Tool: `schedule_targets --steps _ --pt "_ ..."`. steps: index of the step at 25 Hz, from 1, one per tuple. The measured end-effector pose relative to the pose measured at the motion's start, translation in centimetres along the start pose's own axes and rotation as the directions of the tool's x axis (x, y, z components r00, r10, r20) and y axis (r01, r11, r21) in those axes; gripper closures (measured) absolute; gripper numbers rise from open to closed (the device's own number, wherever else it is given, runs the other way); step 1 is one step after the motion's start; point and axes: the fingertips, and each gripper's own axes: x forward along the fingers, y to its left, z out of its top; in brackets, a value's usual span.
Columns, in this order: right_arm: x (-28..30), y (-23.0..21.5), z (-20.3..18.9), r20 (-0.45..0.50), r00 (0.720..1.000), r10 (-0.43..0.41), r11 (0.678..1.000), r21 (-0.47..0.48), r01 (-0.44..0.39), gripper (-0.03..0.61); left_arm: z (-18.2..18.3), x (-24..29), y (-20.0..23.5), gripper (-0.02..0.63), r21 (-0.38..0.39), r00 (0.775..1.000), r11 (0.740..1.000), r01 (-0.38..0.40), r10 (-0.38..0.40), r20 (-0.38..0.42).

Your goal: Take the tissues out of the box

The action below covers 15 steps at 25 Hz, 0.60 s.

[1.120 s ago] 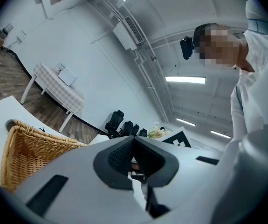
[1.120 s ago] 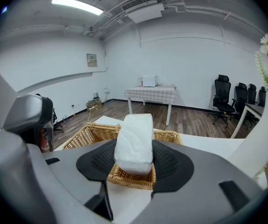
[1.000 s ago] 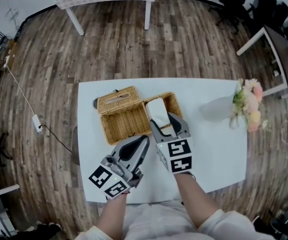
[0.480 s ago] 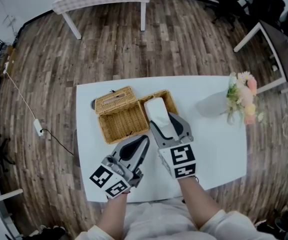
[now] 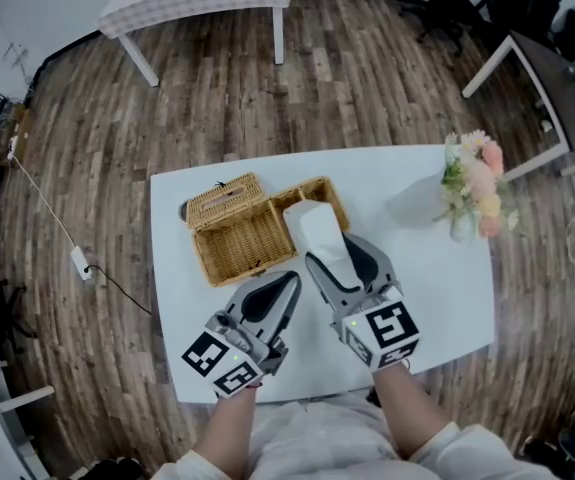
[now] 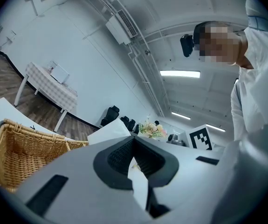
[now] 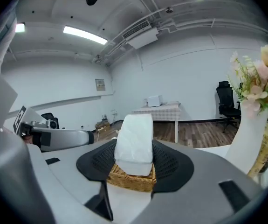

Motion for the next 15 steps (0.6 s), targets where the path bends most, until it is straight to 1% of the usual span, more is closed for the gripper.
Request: schedule_targets --steps 7,12,15 --pt "-2.3 0.3 1.4 0.081 0.995 0.062 0.996 0.064 -0.067 0.33 -0.1 0.2 -1.5 0.614 0.011 0.999 1.0 0.028 -0.028 -0.024" --pt "-4.1 0.9 2.1 0.15 0.979 0.14 0.985 0.084 -0.154 0.33 -0.4 0.4 -2.7 0.614 0.015 0.998 0.999 0.052 -0.051 -0.044" --pt "-5.4 0.7 2.4 0.19 0.967 0.171 0.973 0.124 -0.196 0.33 -0.5 0.5 -3.4 0.614 0.023 0.996 0.998 0.066 -0.065 -0.052"
